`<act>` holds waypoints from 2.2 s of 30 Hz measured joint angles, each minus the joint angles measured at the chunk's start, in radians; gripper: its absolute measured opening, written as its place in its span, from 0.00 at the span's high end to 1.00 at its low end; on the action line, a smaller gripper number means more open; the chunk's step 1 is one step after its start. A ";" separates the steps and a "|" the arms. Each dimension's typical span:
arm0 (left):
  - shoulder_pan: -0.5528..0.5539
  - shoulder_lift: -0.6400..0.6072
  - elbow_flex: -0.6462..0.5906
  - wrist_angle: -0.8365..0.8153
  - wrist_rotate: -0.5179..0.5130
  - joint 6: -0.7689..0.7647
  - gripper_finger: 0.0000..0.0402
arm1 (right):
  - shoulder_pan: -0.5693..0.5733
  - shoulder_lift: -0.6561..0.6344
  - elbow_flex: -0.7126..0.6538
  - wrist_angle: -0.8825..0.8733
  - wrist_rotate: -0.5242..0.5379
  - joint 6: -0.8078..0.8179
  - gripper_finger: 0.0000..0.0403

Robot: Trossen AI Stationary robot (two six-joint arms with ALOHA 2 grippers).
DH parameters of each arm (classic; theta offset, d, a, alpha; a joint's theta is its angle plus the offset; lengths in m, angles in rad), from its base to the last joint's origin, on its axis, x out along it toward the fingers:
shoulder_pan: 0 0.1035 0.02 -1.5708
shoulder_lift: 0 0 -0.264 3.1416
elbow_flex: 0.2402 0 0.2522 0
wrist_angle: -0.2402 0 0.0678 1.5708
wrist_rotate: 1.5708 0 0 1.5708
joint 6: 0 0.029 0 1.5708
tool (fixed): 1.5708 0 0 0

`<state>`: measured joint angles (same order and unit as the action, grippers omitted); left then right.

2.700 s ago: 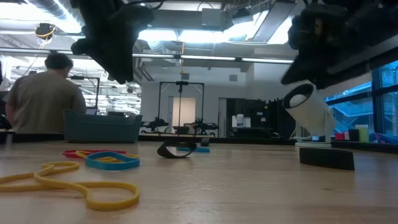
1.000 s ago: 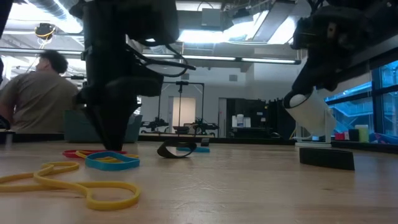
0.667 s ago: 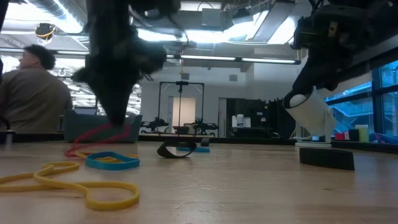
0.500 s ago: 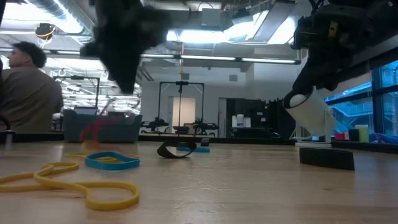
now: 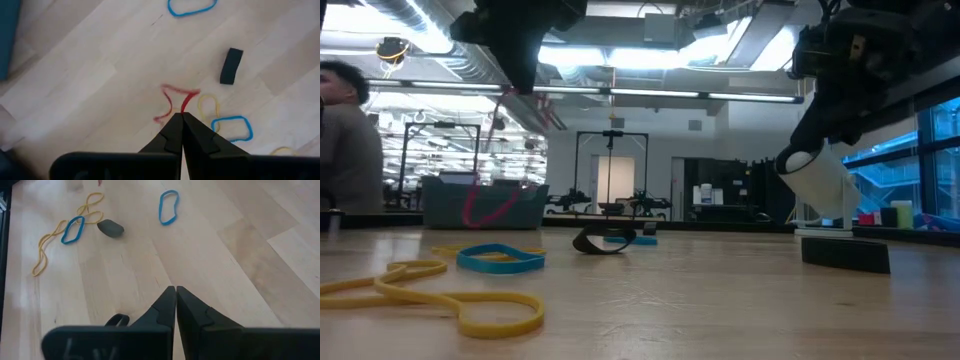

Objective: Pick and place rubber bands into bin
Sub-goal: Put the red rubber band into the bin

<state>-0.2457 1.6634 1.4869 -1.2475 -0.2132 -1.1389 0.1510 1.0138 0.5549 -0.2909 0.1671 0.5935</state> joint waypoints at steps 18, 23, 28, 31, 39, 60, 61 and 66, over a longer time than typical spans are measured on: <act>0.248 -0.006 0.054 -0.261 -0.027 0.225 1.00 | 0.000 0.000 0.000 0.003 -0.001 0.007 0.95; 0.411 -0.059 0.054 -0.295 -0.035 0.395 1.00 | 0.000 0.000 0.000 0.009 -0.002 0.061 0.95; 0.562 -0.175 0.010 -0.281 -0.140 0.493 1.00 | 0.000 0.000 0.000 0.010 -0.001 0.056 0.95; 0.669 -0.240 -0.058 -0.234 -0.142 0.568 1.00 | 0.000 0.000 0.000 0.010 0.012 0.057 0.95; 0.981 -0.319 -0.233 0.027 -0.073 0.768 1.00 | -0.009 0.000 0.000 0.010 0.092 0.054 0.95; 1.177 -0.221 -0.563 0.330 0.063 0.878 0.99 | -0.109 0.000 0.000 0.010 0.103 0.058 0.95; 1.177 -0.213 -0.571 0.342 0.062 0.869 0.99 | -0.113 0.000 0.000 0.010 0.103 0.058 0.95; 1.177 -0.163 -0.591 0.364 0.063 0.837 0.95 | -0.129 0.000 0.000 0.010 0.104 0.058 0.95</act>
<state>0.9314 1.5000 0.8961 -0.8840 -0.1505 -0.3019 0.0219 1.0139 0.5545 -0.2806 0.2708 0.6514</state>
